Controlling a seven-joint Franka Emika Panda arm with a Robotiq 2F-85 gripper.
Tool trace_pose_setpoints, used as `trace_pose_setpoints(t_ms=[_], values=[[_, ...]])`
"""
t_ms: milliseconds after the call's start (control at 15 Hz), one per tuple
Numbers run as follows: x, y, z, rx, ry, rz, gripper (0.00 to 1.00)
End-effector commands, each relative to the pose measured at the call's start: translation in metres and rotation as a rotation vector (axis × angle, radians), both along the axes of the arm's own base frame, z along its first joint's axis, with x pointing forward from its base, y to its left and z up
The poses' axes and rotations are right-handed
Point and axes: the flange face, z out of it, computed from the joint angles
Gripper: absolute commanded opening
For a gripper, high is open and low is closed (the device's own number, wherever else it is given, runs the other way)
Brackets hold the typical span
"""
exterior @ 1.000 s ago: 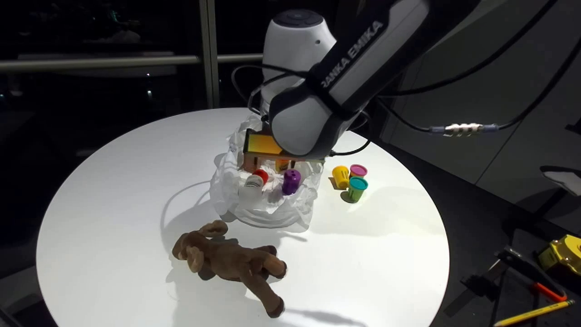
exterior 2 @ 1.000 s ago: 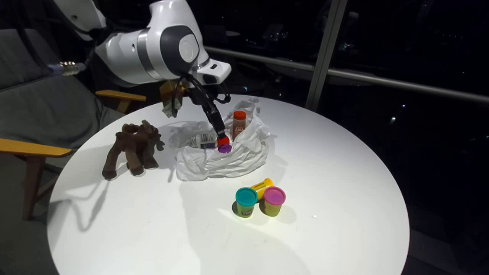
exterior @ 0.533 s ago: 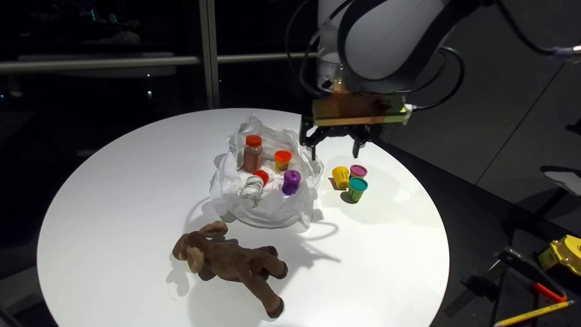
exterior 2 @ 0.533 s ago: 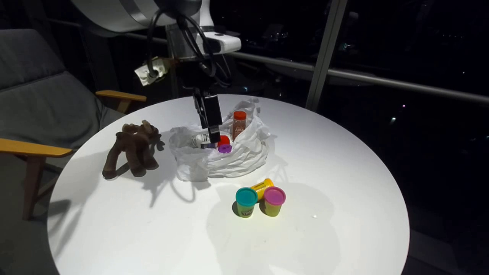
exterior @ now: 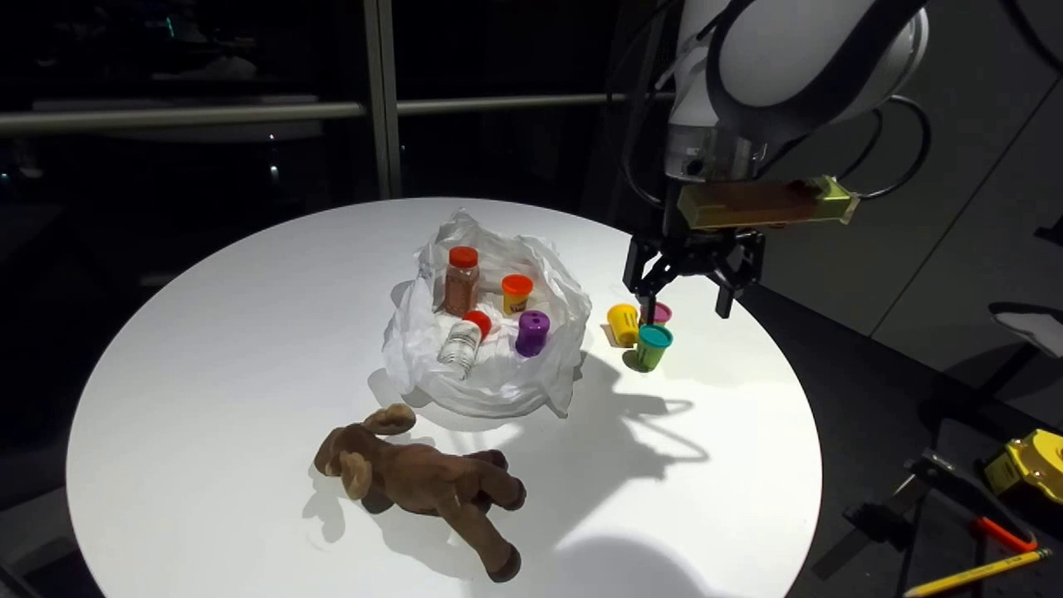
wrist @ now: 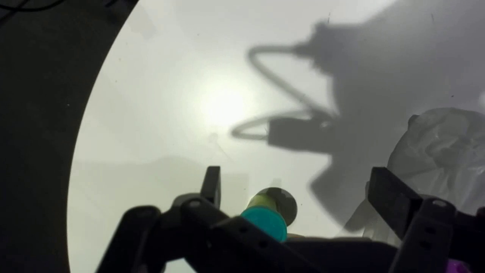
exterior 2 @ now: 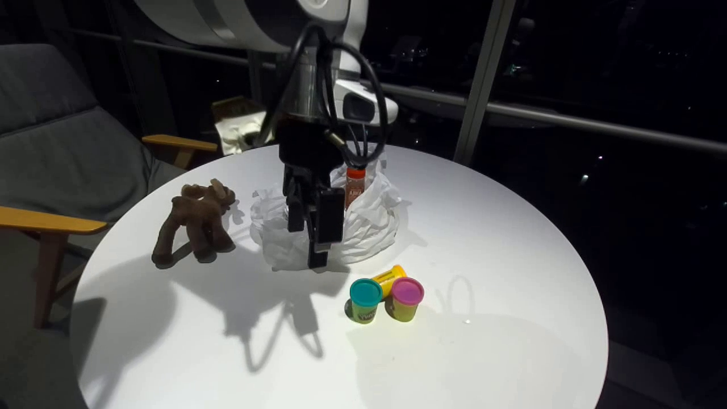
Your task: Pick the objects on the table and put them in the plastic bag
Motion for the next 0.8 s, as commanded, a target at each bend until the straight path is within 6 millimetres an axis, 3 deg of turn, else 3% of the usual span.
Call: trace_pose_setpoints(t_ms=[0,200,400,733], values=[[0.002,0.006,-0.044,0.052,-0.07,-0.018,1.0],[0.004,0.011,-0.082,-0.008,-0.124,-0.017,1.0],[0.002,0.01,-0.103,-0.064,-0.169,-0.018,1.0],[0.0,0.001,-0.111,-0.142,-0.23,-0.063,1.0]])
